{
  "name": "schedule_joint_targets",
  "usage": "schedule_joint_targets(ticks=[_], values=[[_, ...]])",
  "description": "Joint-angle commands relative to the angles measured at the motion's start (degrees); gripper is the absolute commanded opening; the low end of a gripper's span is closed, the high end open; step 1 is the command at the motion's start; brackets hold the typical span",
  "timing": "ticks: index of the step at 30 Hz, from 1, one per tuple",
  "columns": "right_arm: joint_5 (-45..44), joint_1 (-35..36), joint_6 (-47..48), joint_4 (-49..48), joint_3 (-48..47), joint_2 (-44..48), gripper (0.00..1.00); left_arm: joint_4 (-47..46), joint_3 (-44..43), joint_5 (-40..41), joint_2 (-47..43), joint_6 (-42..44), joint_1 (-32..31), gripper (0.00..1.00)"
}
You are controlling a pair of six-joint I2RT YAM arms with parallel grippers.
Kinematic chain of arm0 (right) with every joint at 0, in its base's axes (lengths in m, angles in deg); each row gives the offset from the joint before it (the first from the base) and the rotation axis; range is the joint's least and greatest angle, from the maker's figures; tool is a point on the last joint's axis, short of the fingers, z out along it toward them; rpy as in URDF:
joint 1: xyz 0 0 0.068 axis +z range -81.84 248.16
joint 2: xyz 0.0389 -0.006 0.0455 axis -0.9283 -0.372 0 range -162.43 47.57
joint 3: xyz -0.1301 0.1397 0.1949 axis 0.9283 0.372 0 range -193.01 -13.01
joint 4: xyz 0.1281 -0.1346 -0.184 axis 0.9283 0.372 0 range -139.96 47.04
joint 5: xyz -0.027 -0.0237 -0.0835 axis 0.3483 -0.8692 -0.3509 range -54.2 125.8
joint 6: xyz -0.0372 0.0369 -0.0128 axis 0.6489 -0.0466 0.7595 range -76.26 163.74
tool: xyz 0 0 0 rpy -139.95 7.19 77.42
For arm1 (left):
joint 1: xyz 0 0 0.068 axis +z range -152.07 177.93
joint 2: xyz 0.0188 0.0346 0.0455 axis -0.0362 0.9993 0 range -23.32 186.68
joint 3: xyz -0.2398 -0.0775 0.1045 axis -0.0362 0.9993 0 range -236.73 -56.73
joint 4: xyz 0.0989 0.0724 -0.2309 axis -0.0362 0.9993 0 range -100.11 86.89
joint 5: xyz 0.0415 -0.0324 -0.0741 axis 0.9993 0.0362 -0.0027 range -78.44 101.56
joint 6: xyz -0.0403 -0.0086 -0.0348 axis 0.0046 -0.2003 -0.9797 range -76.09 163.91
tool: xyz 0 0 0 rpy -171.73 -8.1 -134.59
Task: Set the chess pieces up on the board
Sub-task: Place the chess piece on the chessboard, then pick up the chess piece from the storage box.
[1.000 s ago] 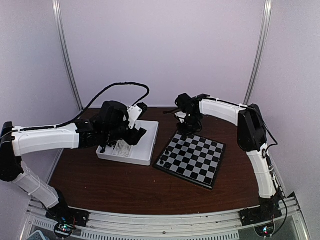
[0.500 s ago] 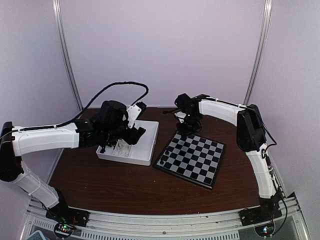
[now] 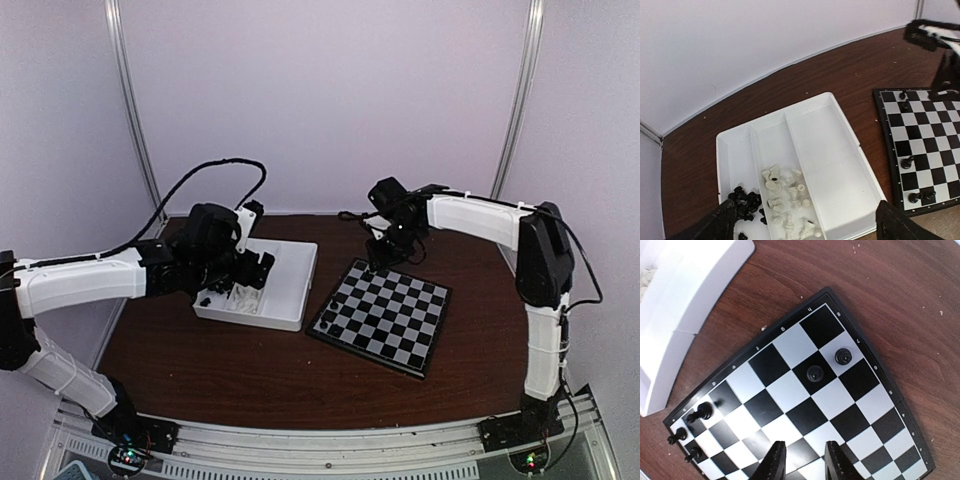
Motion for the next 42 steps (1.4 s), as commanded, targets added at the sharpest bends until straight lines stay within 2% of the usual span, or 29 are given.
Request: schedule_joint_targets(ticks=[1,4,8,12,16,19,23,32,36,42], values=[[2.53,0.53,-0.25,-11.95,9.60,10.38,0.29,5.42,-0.33,0.41,-0.17,-10.46,4.56,0.98],[4.44,0.51,-1.64,-18.29,15.60,15.09,0.30,13.62,-5.29,-2.12,3.05,-16.84,8.41,0.90],[8.44,0.51,-3.11,-24.72,20.35,18.86,0.30,21.11,-11.12,-6.53,8.12,-19.63,12.42,0.78],[10.64,0.56,-3.96,-28.76,23.62,20.92,0.30,22.16,-12.56,-12.80,11.45,-21.46,16.75,0.63],[11.42,0.54,-4.16,-29.54,25.07,21.60,0.30,23.74,-14.00,-14.07,15.13,-19.64,19.07,0.45],[11.91,0.52,-4.32,-30.09,25.93,21.74,0.30,25.51,-16.46,-15.95,18.55,-19.10,21.57,0.37],[12.59,0.55,-4.72,-29.81,26.09,21.84,0.30,26.30,-19.74,-19.57,22.89,-17.86,24.46,0.36],[12.99,0.56,-5.46,-30.19,26.61,21.52,0.30,31.10,-28.23,-15.37,31.40,-11.46,25.58,0.34],[13.02,0.55,-5.56,-29.68,25.83,20.82,0.30,33.32,-31.98,-16.44,35.20,-11.34,26.71,0.27],[12.86,0.54,-5.14,-29.49,25.08,20.25,0.30,33.76,-34.33,-16.31,38.44,-12.84,28.25,0.28]])
